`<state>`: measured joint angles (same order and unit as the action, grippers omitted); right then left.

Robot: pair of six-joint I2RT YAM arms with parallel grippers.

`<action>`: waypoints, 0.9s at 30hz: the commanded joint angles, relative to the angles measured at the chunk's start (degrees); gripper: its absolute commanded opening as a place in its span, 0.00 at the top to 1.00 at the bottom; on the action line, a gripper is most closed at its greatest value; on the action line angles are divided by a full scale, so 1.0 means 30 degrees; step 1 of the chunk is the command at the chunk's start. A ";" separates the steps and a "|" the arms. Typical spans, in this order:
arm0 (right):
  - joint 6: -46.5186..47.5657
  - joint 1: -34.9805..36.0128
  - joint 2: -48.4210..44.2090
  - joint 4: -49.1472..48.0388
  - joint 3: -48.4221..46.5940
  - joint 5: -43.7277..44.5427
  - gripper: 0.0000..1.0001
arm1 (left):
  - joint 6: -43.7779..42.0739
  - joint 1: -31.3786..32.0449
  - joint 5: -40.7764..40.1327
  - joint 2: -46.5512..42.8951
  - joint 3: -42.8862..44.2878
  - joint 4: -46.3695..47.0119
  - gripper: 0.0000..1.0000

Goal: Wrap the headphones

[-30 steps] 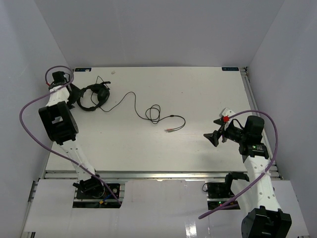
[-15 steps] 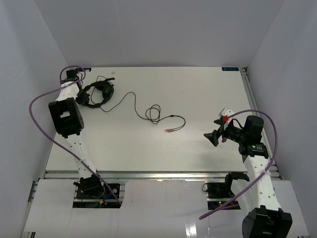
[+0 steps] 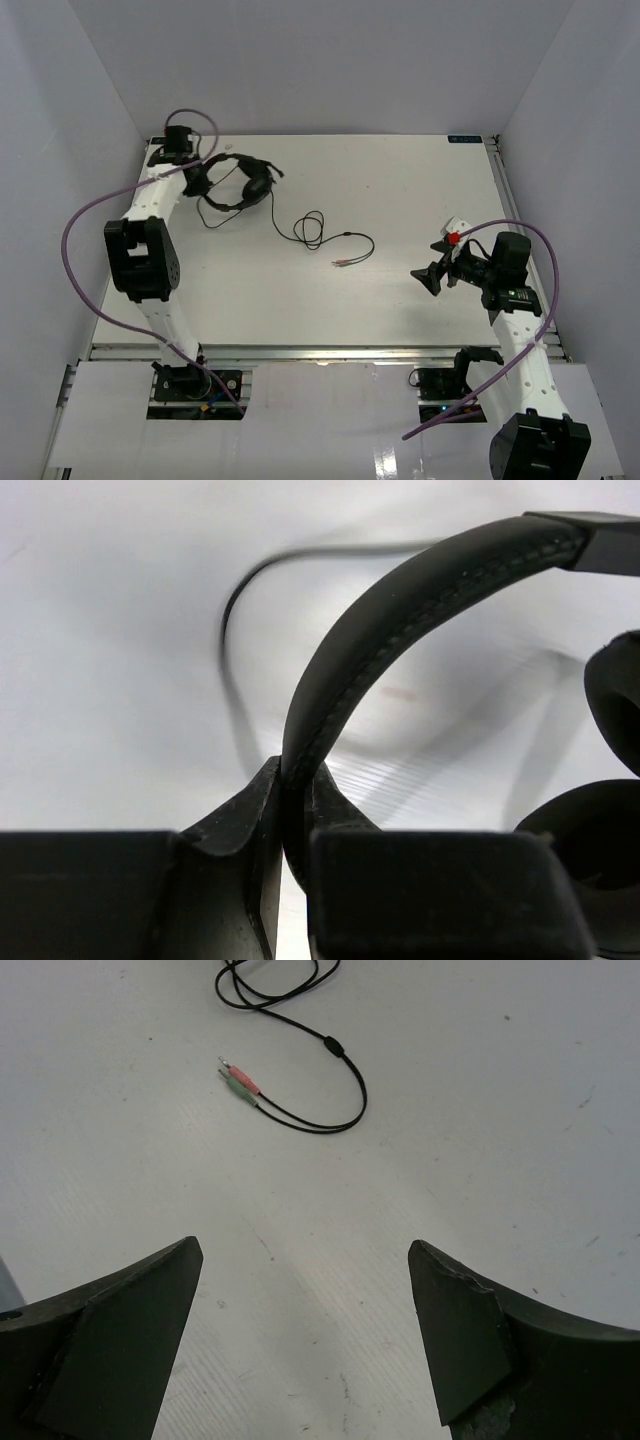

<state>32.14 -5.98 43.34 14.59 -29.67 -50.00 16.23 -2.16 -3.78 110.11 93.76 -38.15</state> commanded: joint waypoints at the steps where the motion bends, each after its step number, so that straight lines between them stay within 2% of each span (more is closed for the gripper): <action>1: 0.1889 0.0059 0.0896 0.1407 -0.2481 -0.3056 0.10 | -0.2134 0.5169 0.1975 -0.5992 -0.1296 0.1822 1.00; 5: 0.3745 0.0088 0.2084 0.2779 -0.6021 -0.6001 0.10 | -0.1039 0.5740 0.3500 -0.8366 -0.3202 0.1868 1.00; 8: 0.3658 0.0088 0.3412 0.2067 -0.8334 -0.6985 0.10 | -0.0026 0.5760 0.5712 -0.9567 -0.3988 0.2155 1.00; 10: 0.1958 0.0093 0.3918 0.0679 -0.9559 -0.7317 0.10 | 0.0562 0.5760 0.7526 -1.0130 -0.4281 0.2447 1.00; 14: -0.0920 0.0365 0.4802 -0.3120 -0.9871 -0.8208 0.10 | 0.1951 0.5760 0.9712 -1.0819 -0.4127 0.2797 1.00; 16: -0.3150 0.1005 0.5035 -0.5106 -0.9463 -0.7341 0.10 | 0.2365 0.5760 1.0447 -1.0946 -0.3771 0.2833 1.00; 21: -0.4856 0.3783 0.5465 -0.6434 -0.8921 -0.4288 0.10 | 0.3154 0.5760 1.1689 -1.1190 -0.3327 0.3006 1.00; 27: -0.7771 0.5997 0.6354 -0.9948 -0.7451 -0.0246 0.10 | 0.4914 0.5760 1.2935 -1.1465 -0.3141 0.3605 1.00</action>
<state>17.48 8.53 60.31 -5.01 -54.20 -60.71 24.95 15.14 29.18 79.73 80.88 -31.14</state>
